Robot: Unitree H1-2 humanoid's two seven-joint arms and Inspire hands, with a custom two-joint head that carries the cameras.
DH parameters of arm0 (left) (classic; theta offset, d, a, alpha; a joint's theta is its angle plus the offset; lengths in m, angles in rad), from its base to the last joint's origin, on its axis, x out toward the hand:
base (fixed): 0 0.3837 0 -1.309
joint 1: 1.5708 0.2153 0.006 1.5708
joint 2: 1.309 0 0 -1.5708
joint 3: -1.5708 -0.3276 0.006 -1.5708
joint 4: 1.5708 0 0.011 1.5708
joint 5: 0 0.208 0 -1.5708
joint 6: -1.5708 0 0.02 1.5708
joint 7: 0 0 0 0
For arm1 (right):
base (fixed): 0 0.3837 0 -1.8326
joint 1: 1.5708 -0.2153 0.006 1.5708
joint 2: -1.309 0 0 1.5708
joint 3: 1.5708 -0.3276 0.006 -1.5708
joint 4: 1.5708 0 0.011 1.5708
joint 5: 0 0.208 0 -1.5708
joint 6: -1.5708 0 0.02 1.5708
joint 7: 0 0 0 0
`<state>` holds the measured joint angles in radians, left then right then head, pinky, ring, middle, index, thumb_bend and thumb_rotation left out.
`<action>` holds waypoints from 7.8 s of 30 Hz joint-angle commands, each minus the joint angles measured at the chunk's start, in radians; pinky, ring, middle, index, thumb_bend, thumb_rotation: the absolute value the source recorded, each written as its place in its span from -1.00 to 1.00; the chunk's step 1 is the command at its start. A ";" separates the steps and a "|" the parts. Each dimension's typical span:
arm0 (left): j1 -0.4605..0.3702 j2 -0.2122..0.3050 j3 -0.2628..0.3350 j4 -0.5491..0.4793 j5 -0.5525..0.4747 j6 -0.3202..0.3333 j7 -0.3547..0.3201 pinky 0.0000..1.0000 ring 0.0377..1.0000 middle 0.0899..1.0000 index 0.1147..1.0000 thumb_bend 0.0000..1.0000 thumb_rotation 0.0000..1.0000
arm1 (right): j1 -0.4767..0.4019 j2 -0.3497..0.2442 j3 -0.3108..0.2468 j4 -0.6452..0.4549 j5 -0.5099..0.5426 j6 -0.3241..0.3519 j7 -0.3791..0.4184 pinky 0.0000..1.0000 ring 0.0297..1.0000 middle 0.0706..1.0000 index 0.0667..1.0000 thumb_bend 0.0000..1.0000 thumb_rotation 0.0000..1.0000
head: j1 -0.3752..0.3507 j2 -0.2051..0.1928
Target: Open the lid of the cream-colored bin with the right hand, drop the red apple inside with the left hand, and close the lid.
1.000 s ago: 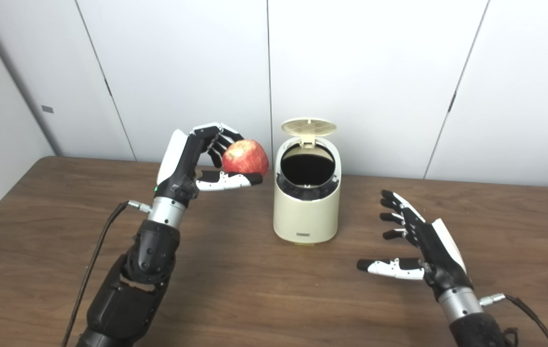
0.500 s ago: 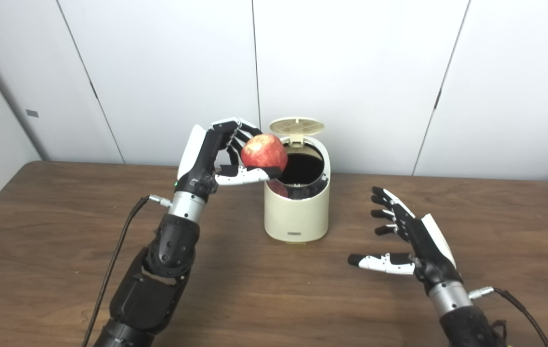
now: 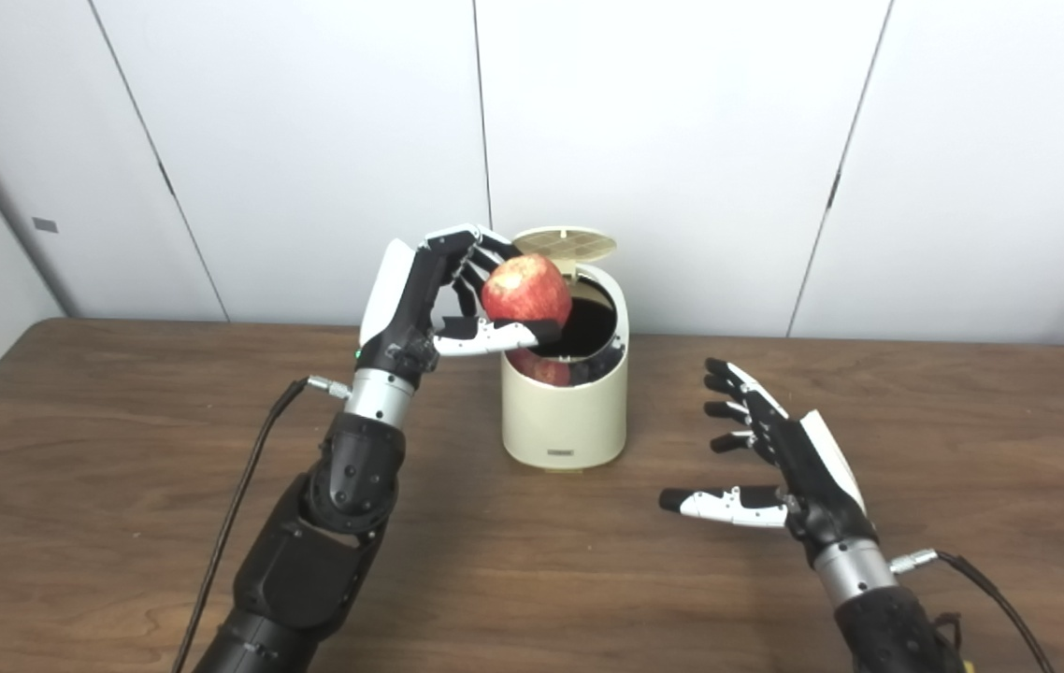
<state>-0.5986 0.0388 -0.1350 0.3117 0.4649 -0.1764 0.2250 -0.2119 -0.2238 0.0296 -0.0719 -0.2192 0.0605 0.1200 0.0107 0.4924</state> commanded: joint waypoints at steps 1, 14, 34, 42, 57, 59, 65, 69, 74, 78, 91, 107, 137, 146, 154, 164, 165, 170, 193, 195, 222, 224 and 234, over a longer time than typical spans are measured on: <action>-0.064 -0.003 0.000 -0.001 0.009 -0.053 0.037 -0.52 -0.38 -0.21 -0.15 0.05 -1.00 | -0.024 -0.004 -0.011 -0.038 0.005 -0.037 -0.022 0.34 0.64 0.75 0.77 0.42 -0.73 | -0.001 0.000; -0.085 -0.004 -0.018 0.114 0.068 -0.125 0.136 -0.48 -0.38 -0.22 -0.14 0.05 -1.00 | -0.013 0.003 -0.014 -0.054 -0.004 -0.041 -0.028 0.30 0.61 0.73 0.76 0.44 -0.71 | -0.014 0.006; -0.073 0.026 -0.061 0.115 0.092 -0.127 0.118 -0.51 -0.33 -0.14 -0.14 0.05 -1.00 | -0.010 0.016 -0.018 -0.057 -0.009 -0.050 -0.040 0.27 0.62 0.73 0.75 0.43 -0.76 | -0.030 0.005; -0.069 0.032 -0.059 0.098 0.092 -0.106 0.101 -0.52 -0.33 -0.13 -0.14 0.05 -1.00 | -0.012 0.015 -0.020 -0.047 -0.004 -0.065 -0.044 0.26 0.62 0.73 0.74 0.44 -0.77 | -0.028 0.006; -0.065 0.032 -0.069 0.089 0.115 -0.044 0.091 -0.46 -0.28 -0.04 0.38 0.71 -0.83 | -0.012 0.013 -0.018 -0.071 -0.004 -0.029 -0.034 0.29 0.63 0.74 0.75 0.44 -0.79 | -0.027 0.010; -0.065 0.033 -0.071 0.089 0.114 -0.044 0.093 -0.44 -0.26 -0.01 0.40 0.83 -0.78 | -0.012 0.012 -0.017 -0.076 -0.007 -0.019 -0.032 0.29 0.64 0.74 0.75 0.43 -0.79 | -0.026 0.013; -0.067 0.038 -0.075 0.090 0.114 -0.048 0.093 -0.25 -0.09 0.12 0.38 0.84 -0.79 | -0.015 0.009 -0.020 -0.078 0.005 -0.001 -0.027 0.33 0.66 0.76 0.76 0.44 -0.74 | -0.027 0.013; -0.066 0.040 -0.076 0.087 0.111 -0.044 0.089 -0.19 -0.02 0.15 0.37 0.83 -0.77 | -0.015 0.006 -0.019 -0.076 0.008 -0.007 -0.026 0.34 0.65 0.76 0.77 0.44 -0.71 | -0.027 0.013; -0.066 0.041 -0.076 0.089 0.104 -0.045 0.088 -0.16 0.00 0.16 0.37 0.84 -0.77 | -0.018 0.003 -0.016 -0.068 0.004 -0.018 -0.029 0.30 0.64 0.76 0.76 0.43 -0.73 | -0.025 0.014; -0.065 0.042 -0.075 0.084 0.106 -0.043 0.089 -0.17 -0.01 0.15 0.36 0.84 -0.78 | -0.019 0.006 -0.017 -0.067 0.007 -0.018 -0.031 0.33 0.65 0.75 0.76 0.45 -0.74 | -0.027 0.015; -0.052 0.041 -0.064 0.080 0.060 -0.120 0.099 -0.24 -0.09 0.10 0.13 0.71 -0.90 | -0.015 0.004 -0.017 -0.064 0.003 -0.025 -0.034 0.33 0.64 0.75 0.75 0.45 -0.75 | -0.023 0.015; -0.029 0.092 0.040 0.024 -0.117 -0.282 0.037 -0.29 -0.11 -0.12 -0.14 0.04 -1.00 | -0.014 -0.002 -0.020 -0.050 0.015 -0.032 -0.026 0.32 0.64 0.75 0.76 0.42 -0.80 | -0.009 0.007; 0.195 0.176 0.197 -0.174 -0.551 0.088 -0.321 0.01 0.27 0.40 0.48 0.37 -0.69 | -0.047 -0.044 -0.021 -0.019 0.038 -0.062 -0.016 0.41 0.63 0.75 0.76 0.44 -0.66 | 0.012 0.006; 0.235 0.164 0.201 -0.113 -0.544 0.076 -0.337 0.07 0.25 0.39 0.47 0.36 -0.71 | -0.066 -0.054 -0.019 -0.007 0.032 -0.079 -0.016 0.39 0.61 0.71 0.76 0.45 -0.61 | 0.010 0.002; 0.255 0.158 0.195 -0.073 -0.529 0.032 -0.343 0.02 0.23 0.38 0.44 0.28 -0.82 | -0.105 -0.065 -0.016 -0.003 0.008 -0.072 -0.018 0.46 0.61 0.72 0.76 0.50 -0.46 | 0.007 -0.001; 0.274 0.161 0.189 -0.043 -0.509 0.011 -0.343 0.03 0.22 0.36 0.42 0.28 -0.85 | -0.267 -0.075 0.014 0.008 -0.001 -0.038 0.020 0.46 0.65 0.78 0.74 0.56 -0.28 | -0.046 -0.020; 0.275 0.163 0.189 -0.044 -0.509 0.012 -0.346 0.03 0.22 0.36 0.42 0.28 -0.84 | -0.289 -0.077 0.018 0.010 -0.010 -0.030 0.023 0.46 0.66 0.77 0.73 0.58 -0.23 | -0.050 -0.022; 0.278 0.166 0.187 -0.044 -0.507 0.010 -0.359 0.02 0.21 0.36 0.43 0.30 -0.80 | -0.388 -0.089 0.039 -0.008 -0.047 0.019 0.055 0.47 0.68 0.71 0.72 0.52 -0.14 | -0.058 -0.028; 0.279 0.154 0.181 -0.035 -0.489 -0.007 -0.349 0.02 0.21 0.36 0.42 0.24 -0.91 | -0.622 -0.125 0.158 0.085 -0.213 0.118 0.157 0.60 0.73 0.65 0.65 0.38 0.28 | -0.042 -0.028; 0.279 0.153 0.180 -0.033 -0.488 -0.012 -0.347 0.03 0.22 0.36 0.42 0.24 -0.89 | -0.621 -0.123 0.168 0.091 -0.219 0.096 0.154 0.62 0.72 0.62 0.62 0.40 0.26 | -0.041 -0.027; 0.270 0.144 0.189 -0.039 -0.486 -0.003 -0.333 0.01 0.19 0.33 0.40 0.28 -0.88 | -0.571 -0.174 0.236 -0.006 -0.255 -0.018 0.268 0.69 0.86 0.61 0.54 0.39 0.16 | -0.026 -0.013; 0.270 0.145 0.189 -0.040 -0.484 -0.008 -0.334 0.00 0.19 0.34 0.40 0.26 -0.89 | -0.568 -0.174 0.234 -0.005 -0.256 -0.028 0.266 0.68 0.85 0.59 0.53 0.39 0.13 | -0.025 -0.010; 0.272 0.144 0.193 -0.058 -0.491 0.013 -0.337 0.03 0.20 0.34 0.40 0.25 -0.90 | -0.554 -0.184 0.234 0.009 -0.274 -0.073 0.265 0.55 0.75 0.48 0.49 0.40 0.10 | -0.021 -0.002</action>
<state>-0.2956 0.1736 0.0512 0.2956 -0.0166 -0.1580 -0.1178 -0.7397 -0.3865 0.2766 -0.0453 -0.4907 0.0195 0.3976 -0.0107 0.4878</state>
